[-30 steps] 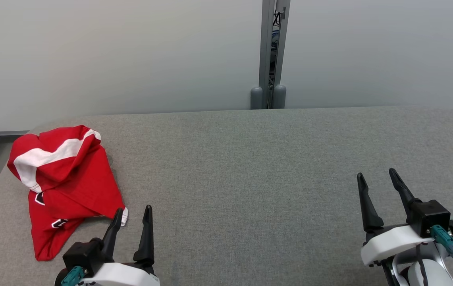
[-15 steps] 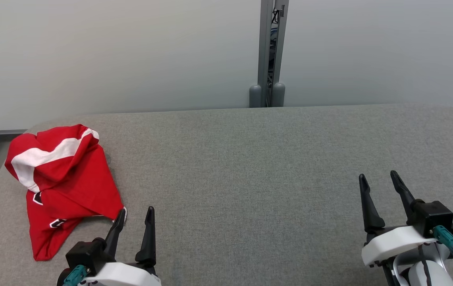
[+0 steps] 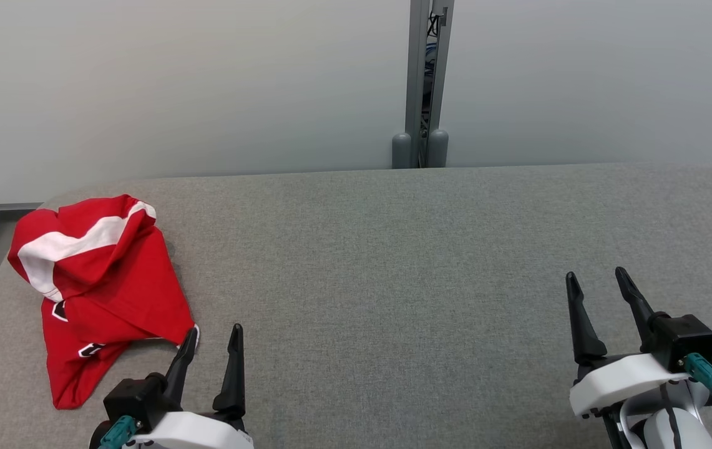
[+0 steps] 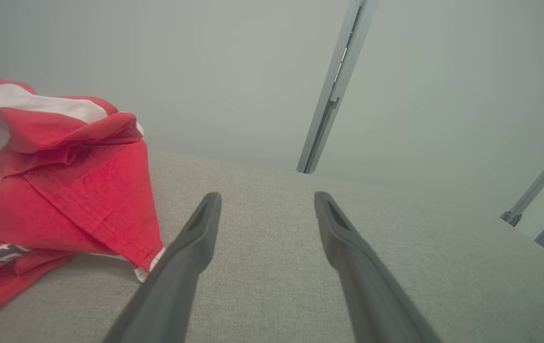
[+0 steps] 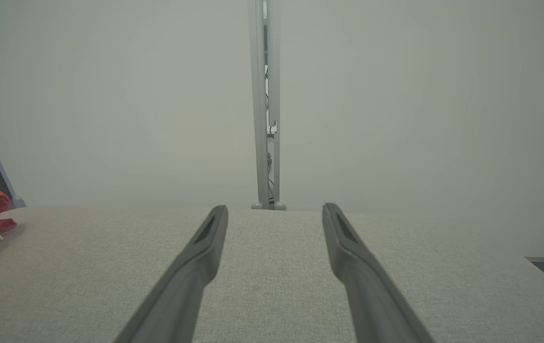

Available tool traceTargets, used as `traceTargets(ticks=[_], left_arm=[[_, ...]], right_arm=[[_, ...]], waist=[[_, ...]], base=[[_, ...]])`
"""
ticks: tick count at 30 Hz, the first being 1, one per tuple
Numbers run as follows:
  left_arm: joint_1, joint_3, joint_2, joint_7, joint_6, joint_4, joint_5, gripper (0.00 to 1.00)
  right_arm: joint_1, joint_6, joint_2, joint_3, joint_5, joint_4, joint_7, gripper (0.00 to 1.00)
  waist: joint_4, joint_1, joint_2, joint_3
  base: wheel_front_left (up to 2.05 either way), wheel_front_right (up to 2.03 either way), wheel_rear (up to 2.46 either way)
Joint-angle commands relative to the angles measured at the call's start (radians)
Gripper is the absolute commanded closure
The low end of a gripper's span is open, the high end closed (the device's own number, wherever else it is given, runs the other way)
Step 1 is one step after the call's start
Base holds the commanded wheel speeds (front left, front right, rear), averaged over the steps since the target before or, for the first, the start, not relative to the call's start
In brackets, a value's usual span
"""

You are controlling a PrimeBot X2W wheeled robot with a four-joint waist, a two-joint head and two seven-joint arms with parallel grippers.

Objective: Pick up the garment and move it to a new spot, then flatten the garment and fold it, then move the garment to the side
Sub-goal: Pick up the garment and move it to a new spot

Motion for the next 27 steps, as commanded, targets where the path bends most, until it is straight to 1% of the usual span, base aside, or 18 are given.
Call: traceTargets(ticks=[1,8,15,20,27], left_arm=[[-0.013,0.001,0.005,-0.006,-0.008,-0.001,-0.002,0.00],[-0.013,-0.002,0.005,-0.006,-0.003,-0.003,-0.009,0.00],[-0.016,-0.003,0.005,-0.006,-0.008,0.001,-0.015,0.00],[-0.016,-0.006,0.005,-0.006,-0.008,0.005,-0.019,0.00],[-0.005,-0.002,0.005,-0.004,-0.015,-0.004,-0.008,0.00]], right_arm=[[-0.005,0.002,-0.004,-0.004,0.002,-0.001,-0.006,0.00],[0.003,0.002,-0.004,-0.007,0.003,0.000,-0.006,0.00],[0.006,0.002,-0.004,0.012,0.009,0.000,-0.006,0.00],[0.019,0.002,-0.004,0.027,0.030,-0.008,-0.006,0.00],[0.031,0.002,-0.005,0.037,0.042,-0.001,-0.006,0.00]], waist=[[0.002,0.0000,-0.0001,0.000],[0.011,0.0000,-0.0001,-0.001],[0.050,0.0000,-0.0001,0.002],[0.101,0.0000,-0.0001,0.003],[0.209,0.0000,-0.0001,0.001]], base=[[0.00,0.00,0.00],[0.00,0.00,0.00],[0.00,0.00,0.00],[0.00,0.00,0.00],[0.00,0.00,0.00]])
